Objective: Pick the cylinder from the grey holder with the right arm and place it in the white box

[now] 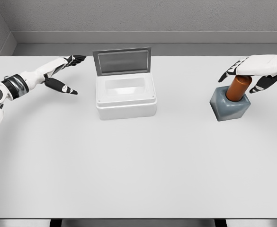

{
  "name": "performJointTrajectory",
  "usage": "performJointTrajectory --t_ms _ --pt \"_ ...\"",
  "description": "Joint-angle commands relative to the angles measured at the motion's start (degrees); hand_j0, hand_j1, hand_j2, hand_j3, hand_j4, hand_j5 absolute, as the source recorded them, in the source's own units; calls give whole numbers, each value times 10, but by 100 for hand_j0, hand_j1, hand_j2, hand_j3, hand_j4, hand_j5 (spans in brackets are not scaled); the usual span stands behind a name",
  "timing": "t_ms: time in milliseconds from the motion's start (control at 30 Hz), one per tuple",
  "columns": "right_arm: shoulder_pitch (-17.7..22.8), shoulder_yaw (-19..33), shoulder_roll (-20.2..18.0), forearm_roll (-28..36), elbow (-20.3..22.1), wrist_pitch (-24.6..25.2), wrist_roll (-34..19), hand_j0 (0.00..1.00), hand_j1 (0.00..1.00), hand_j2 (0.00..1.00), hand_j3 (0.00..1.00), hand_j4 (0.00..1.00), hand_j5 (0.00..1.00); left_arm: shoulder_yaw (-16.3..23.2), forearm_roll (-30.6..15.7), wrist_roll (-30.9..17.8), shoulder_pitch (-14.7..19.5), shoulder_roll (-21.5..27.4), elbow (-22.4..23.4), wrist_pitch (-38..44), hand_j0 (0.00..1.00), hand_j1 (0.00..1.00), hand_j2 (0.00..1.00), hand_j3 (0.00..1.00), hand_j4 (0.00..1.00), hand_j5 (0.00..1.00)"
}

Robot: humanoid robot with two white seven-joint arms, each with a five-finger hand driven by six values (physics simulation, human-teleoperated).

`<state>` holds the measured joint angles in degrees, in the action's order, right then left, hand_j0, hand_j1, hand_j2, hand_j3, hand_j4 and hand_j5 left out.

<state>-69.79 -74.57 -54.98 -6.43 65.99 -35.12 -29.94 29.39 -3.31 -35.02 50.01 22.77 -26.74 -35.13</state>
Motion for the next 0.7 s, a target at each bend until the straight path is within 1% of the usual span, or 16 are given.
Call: performJointTrajectory --t_ms 0,33,133,233,500,600,633,667 --pt "0 0 0 3 0 1 -1 78 78 78 78 78 78 -2 -4 0 0 0 -1 1 100 100 100 100 100 100" --pt "0 1 0 3 0 1 -1 77 77 77 77 77 77 -1 -5 0 0 0 -1 1 100 100 100 100 100 100" --pt "0 1 0 3 -2 1 -1 70 70 70 70 70 70 -2 -5 0 -2 1 -1 1 100 100 100 100 100 100" --pt "0 1 1 3 -14 1 -1 67 67 67 67 67 67 -1 -4 0 -3 1 -1 1 100 100 100 100 100 100" --pt "1 -2 3 3 -14 1 -1 63 63 63 63 63 63 0 -4 0 -3 1 -1 1 100 100 100 100 100 100" --pt "2 -4 3 3 -14 1 -2 58 58 58 58 58 58 -1 -4 0 -3 1 -1 1 100 100 100 100 100 100" --pt "2 -4 3 3 -14 1 -1 54 54 54 54 54 54 0 -4 0 -3 1 -1 1 100 100 100 100 100 100" --pt "2 -3 3 4 -14 1 -1 52 52 52 52 52 52 0 -4 0 -3 1 -1 1 100 100 100 100 100 100"
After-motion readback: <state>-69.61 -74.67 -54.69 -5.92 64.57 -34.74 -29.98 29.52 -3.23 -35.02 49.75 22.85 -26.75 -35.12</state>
